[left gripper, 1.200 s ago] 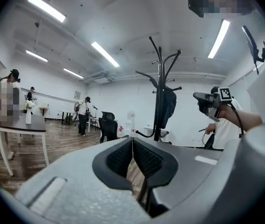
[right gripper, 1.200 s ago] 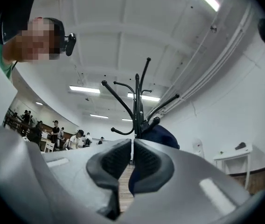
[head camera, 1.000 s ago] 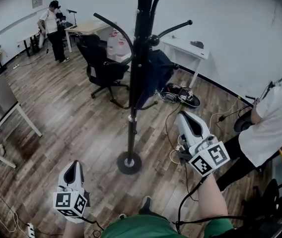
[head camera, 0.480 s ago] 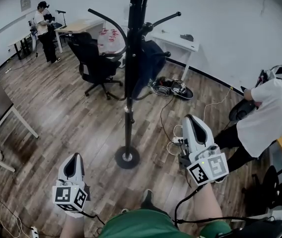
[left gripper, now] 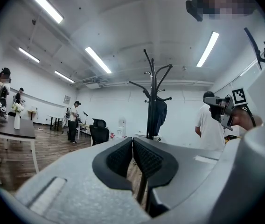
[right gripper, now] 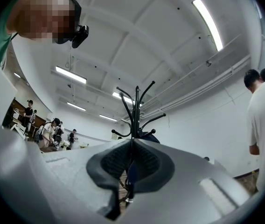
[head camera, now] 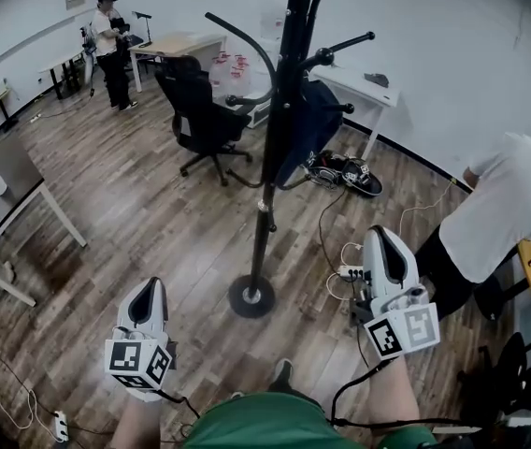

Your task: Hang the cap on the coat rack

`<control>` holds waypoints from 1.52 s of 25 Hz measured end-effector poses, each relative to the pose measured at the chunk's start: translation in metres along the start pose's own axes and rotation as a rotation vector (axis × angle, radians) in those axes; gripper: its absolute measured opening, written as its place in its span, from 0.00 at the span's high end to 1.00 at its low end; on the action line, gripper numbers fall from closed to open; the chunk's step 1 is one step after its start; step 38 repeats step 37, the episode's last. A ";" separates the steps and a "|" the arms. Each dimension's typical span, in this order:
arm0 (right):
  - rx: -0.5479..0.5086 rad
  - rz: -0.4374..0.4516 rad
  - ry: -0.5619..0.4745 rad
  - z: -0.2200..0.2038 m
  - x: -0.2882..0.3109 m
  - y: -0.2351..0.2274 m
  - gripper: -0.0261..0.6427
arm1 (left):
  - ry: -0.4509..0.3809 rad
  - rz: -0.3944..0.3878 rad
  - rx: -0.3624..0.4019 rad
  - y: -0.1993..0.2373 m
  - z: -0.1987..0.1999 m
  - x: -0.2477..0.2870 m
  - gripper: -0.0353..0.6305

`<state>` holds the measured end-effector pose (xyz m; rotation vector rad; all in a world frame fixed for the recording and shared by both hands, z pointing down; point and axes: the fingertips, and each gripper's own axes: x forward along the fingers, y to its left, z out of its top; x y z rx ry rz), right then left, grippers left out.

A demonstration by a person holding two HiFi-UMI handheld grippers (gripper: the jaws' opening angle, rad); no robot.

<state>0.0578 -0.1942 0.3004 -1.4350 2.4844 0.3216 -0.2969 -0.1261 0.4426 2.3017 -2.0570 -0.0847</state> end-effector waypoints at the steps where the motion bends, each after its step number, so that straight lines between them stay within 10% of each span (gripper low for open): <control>1: 0.002 0.002 0.000 -0.001 0.001 0.000 0.94 | 0.000 0.003 0.000 0.000 0.000 0.001 0.93; 38: 0.024 0.027 0.035 -0.021 0.014 -0.033 0.94 | 0.025 0.016 -0.010 -0.015 -0.011 0.038 0.93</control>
